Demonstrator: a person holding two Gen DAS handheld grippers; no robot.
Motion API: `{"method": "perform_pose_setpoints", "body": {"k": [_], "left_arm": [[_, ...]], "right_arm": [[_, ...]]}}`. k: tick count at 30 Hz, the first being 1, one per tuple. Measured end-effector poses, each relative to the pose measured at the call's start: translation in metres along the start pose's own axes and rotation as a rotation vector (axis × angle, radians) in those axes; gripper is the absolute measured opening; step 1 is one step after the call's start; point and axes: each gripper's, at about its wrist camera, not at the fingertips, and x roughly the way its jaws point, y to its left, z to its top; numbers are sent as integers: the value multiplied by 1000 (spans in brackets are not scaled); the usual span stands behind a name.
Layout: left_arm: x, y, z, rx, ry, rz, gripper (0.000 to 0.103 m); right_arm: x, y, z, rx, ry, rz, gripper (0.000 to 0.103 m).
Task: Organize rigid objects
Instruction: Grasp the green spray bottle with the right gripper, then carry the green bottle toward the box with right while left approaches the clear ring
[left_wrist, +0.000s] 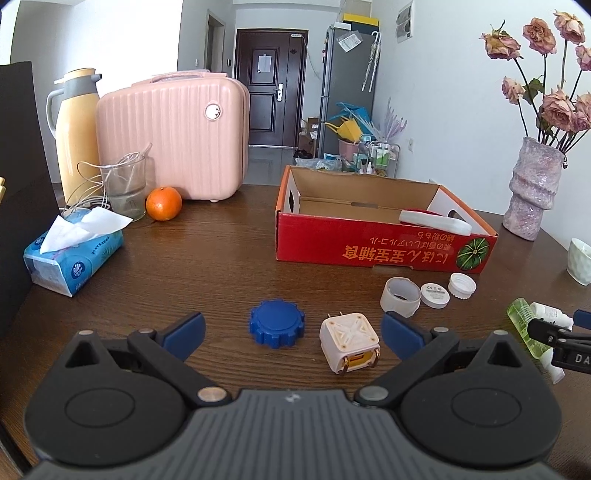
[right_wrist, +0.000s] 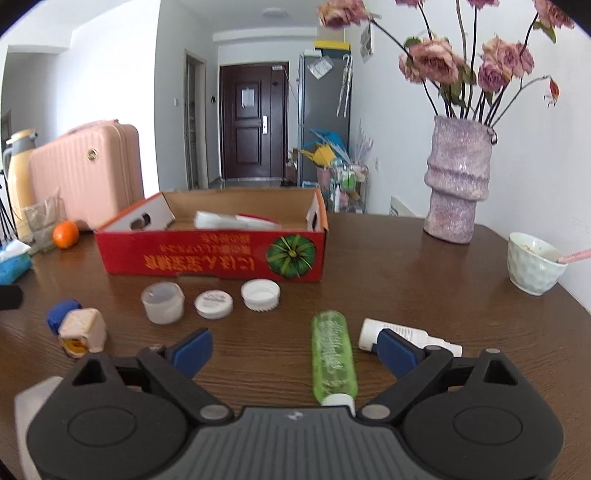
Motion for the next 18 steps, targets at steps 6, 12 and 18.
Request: {"method": "perform_pose_setpoints", "body": {"k": [6, 12, 18], "left_arm": [[2, 0, 0, 1, 8, 3, 103], [3, -1, -1, 0, 12, 5, 103], [4, 0, -1, -2, 16, 10, 103]], "right_arm": [[40, -15, -3, 13, 106, -7, 83], [59, -22, -5, 43, 150, -32, 56], [55, -17, -8, 23, 127, -39, 31]]}}
